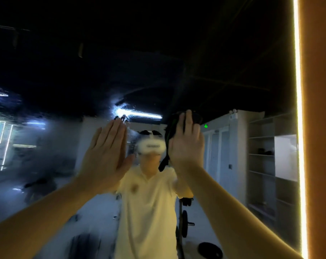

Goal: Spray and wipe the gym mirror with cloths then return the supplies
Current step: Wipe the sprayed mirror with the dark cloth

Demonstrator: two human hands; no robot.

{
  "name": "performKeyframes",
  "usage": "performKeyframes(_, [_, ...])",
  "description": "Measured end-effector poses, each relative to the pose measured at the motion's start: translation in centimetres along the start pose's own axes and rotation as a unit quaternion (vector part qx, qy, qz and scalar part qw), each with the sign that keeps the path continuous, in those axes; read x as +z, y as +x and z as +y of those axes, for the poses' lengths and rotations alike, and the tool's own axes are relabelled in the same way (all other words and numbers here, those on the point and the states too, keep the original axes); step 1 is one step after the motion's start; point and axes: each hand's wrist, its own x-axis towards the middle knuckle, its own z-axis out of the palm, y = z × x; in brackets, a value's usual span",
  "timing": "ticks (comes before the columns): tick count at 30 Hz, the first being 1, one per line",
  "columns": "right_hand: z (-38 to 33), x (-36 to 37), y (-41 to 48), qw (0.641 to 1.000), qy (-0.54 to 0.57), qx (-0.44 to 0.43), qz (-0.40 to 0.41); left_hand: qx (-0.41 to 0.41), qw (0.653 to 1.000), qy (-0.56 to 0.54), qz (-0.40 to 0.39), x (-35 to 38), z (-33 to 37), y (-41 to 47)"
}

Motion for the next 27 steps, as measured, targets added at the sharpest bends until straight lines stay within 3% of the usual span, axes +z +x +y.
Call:
performKeyframes(7, [-9.4, 1.5, -1.9, 0.986, 0.052, -0.156, 0.002, -0.044, 0.998, 0.035, -0.017, -1.0, -1.0, -4.7])
performKeyframes(11, [-9.3, 2.2, -3.4, 0.974, 0.049, -0.219, 0.022, -0.044, 0.997, 0.031, -0.046, -0.8, -1.1, -6.7])
performKeyframes(23, [8.9, 1.2, -4.8, 0.997, -0.062, 0.032, 0.011, -0.086, 0.994, -0.003, -0.066, 0.8, 2.6, -7.1])
performKeyframes(27, [9.1, 1.7, -4.9, 0.998, -0.037, 0.033, 0.035, -0.088, 0.994, 0.004, -0.064, 1.3, 2.5, -7.2])
